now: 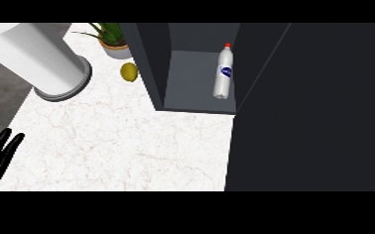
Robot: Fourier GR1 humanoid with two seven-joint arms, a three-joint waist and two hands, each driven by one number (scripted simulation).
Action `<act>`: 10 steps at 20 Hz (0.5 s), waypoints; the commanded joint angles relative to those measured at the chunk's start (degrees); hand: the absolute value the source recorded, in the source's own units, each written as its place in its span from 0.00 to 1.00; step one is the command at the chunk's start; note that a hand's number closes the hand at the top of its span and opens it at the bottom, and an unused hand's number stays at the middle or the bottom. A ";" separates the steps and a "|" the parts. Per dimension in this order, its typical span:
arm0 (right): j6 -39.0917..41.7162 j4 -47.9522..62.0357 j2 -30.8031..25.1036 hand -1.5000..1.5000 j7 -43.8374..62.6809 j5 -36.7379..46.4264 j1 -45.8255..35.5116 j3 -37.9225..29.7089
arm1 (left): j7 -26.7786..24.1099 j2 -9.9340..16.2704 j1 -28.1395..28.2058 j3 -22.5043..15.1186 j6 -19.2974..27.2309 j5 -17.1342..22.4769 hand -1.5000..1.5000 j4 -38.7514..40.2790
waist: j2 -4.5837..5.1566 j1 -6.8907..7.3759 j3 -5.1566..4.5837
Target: Pick up the bottled water, place it into the cabinet and close the cabinet
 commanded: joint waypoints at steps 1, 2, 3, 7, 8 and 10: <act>-6.51 -11.86 0.83 1.00 6.18 8.35 -3.36 3.59 | -0.57 1.67 2.15 2.00 -1.83 0.39 0.00 0.41 | 0.05 0.11 0.04; -7.22 -11.83 0.43 1.00 7.34 7.52 -5.46 4.75 | -0.28 1.10 1.85 2.09 -1.75 1.56 0.00 -0.23 | 0.34 0.44 -0.06; -8.69 -10.79 1.10 1.00 7.80 7.74 -6.90 5.07 | -0.71 2.27 2.58 3.67 -3.68 2.22 0.00 0.80 | 0.23 1.00 -0.10; -13.64 -8.34 3.90 1.00 11.26 8.85 -12.34 11.01 | -1.38 2.99 4.12 4.72 -5.00 2.15 0.00 0.37 | 0.09 1.54 -0.01; -15.40 -7.64 4.95 1.00 12.01 9.15 -13.88 11.89 | -1.80 2.82 5.06 4.70 -5.85 2.24 0.00 1.05 | 0.14 1.71 -0.04; -16.93 -6.45 6.31 1.00 13.54 9.20 -17.58 14.53 | -1.47 3.74 4.89 6.25 -6.63 3.39 0.00 1.10 | 0.10 2.02 -0.07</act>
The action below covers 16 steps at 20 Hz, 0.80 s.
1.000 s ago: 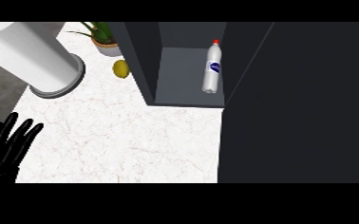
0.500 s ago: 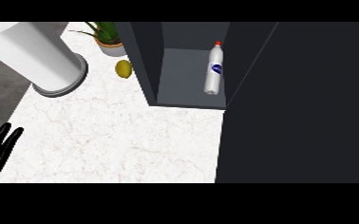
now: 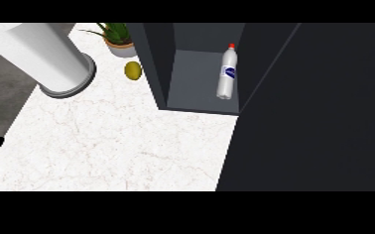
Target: Pick up the bottled water, place it into the cabinet and close the cabinet
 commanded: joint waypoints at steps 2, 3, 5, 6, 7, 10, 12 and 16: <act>-8.55 -5.68 4.13 1.00 6.27 7.65 -8.75 4.27 | -0.63 1.68 1.80 2.76 -3.24 1.36 0.00 0.79 | 0.25 1.28 0.06; -9.51 -4.50 5.18 1.00 6.78 7.82 -10.63 5.06 | -0.35 1.91 1.90 2.60 -3.99 1.64 0.00 0.71 | 0.36 1.34 0.04; -12.40 -3.33 7.03 1.00 8.88 7.94 -14.24 6.49 | -1.34 1.56 1.97 3.47 -4.66 1.71 0.00 1.65 | 0.54 1.22 0.04; -13.90 -2.30 8.39 1.00 9.17 8.00 -15.99 6.40 | -1.38 1.73 2.58 3.28 -4.60 1.17 0.00 0.82 | 0.39 1.91 0.09; -15.09 -1.11 9.57 1.00 9.75 8.08 -17.62 6.88 | -1.37 2.56 2.82 4.52 -5.78 1.96 0.00 1.31 | 0.41 2.48 0.11; -20.07 2.09 13.92 1.00 12.39 9.89 -22.71 7.61 | -1.78 2.97 3.57 5.99 -7.31 2.64 0.00 2.49 | 0.88 2.46 0.26; -21.26 5.09 16.34 1.00 14.65 10.28 -27.08 9.13 | -1.25 3.91 3.34 6.73 -8.48 3.33 0.00 1.93 | 1.27 3.06 0.38; -23.05 13.88 22.36 1.00 20.93 7.82 -36.67 12.56 | -1.99 4.41 3.87 8.56 -11.28 4.09 0.00 3.71 | 1.91 4.07 0.54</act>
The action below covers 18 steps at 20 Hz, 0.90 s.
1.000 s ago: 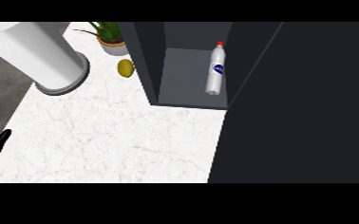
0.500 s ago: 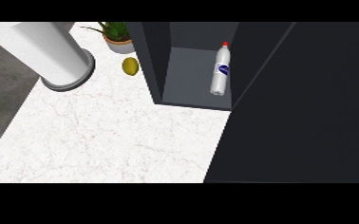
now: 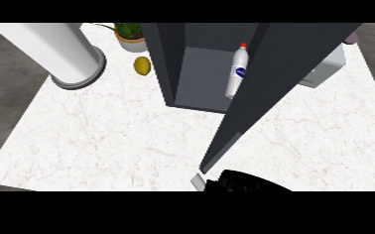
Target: Pick up the bottled water, place it into the cabinet and close the cabinet
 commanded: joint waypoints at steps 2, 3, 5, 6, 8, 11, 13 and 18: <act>-7.06 8.76 8.72 1.00 7.41 -2.27 -13.71 6.74 | -1.04 0.54 2.12 2.24 -3.93 0.84 0.00 1.78 | 0.51 1.38 0.29; -8.13 9.09 8.80 1.00 8.68 -4.97 -17.56 7.02 | -1.53 0.17 1.83 2.63 -4.74 1.02 0.00 3.02 | 0.58 0.39 0.34; -7.14 13.10 8.90 1.00 6.79 -9.80 -24.97 4.92 | -1.63 0.60 3.35 3.34 -5.98 0.79 0.00 1.73 | 0.84 0.72 0.62; -8.25 14.57 8.94 1.00 7.03 -12.63 -28.51 4.47 | -1.73 0.14 2.47 3.87 -5.41 1.19 0.00 3.07 | 0.98 0.01 0.59; -8.33 20.45 8.99 1.00 4.98 -15.95 -34.26 2.21 | -2.60 -0.56 5.42 4.88 -7.57 0.83 0.00 3.11 | 0.85 -1.22 0.77; -8.64 28.38 9.04 1.00 5.55 -19.28 -38.54 -1.07 | -4.07 -0.95 10.76 8.97 -11.26 1.52 0.00 3.94 | 0.71 -1.82 0.87; -9.80 31.04 9.05 1.00 5.42 -22.56 -39.43 -2.64 | -4.60 -1.70 10.66 10.69 -13.44 1.78 0.00 6.60 | 0.73 -3.52 0.87; -3.22 38.74 9.07 1.00 3.45 -25.56 -35.56 -5.55 | -3.79 -5.07 13.83 12.98 -14.60 0.73 0.00 4.28 | 0.87 -5.05 0.98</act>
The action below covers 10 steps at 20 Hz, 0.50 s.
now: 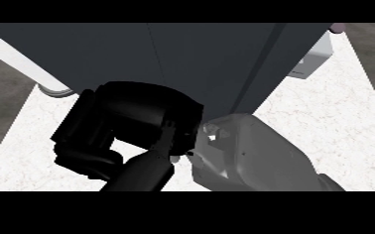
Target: Pick up the bottled water, place it into the cabinet and close the cabinet
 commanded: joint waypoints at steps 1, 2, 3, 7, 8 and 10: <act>3.88 9.03 0.10 1.00 0.30 -2.50 -1.32 -5.45 | -2.05 -2.11 4.59 4.08 -5.50 -0.44 0.00 -0.12 | 0.06 -0.69 0.09; 3.07 9.14 0.10 1.00 -1.46 -2.57 -0.86 -3.50 | -1.07 -3.23 4.43 3.71 -5.72 -0.99 0.00 0.36 | 0.02 -1.30 0.07; 4.89 12.17 0.10 1.00 -2.15 -2.65 -1.86 -4.19 | -0.82 -4.07 3.60 3.45 -4.59 -2.84 0.00 -0.59 | 0.10 -1.43 0.06; 11.30 16.07 -1.89 1.00 -3.57 -1.65 0.91 -8.70 | 2.00 -4.77 6.46 7.90 -6.01 -0.42 0.00 -2.97 | 0.12 -1.68 0.12; 13.31 15.47 -4.69 1.00 -3.28 -3.03 3.33 -10.40 | 1.39 -5.12 3.06 7.10 -7.02 -0.93 0.00 2.15 | 0.20 -2.46 0.06; 14.75 20.24 -4.13 1.00 -4.92 -1.26 2.29 -11.43 | 1.78 -7.20 5.45 8.28 -7.63 -2.40 0.00 -1.10 | 0.15 -1.93 0.08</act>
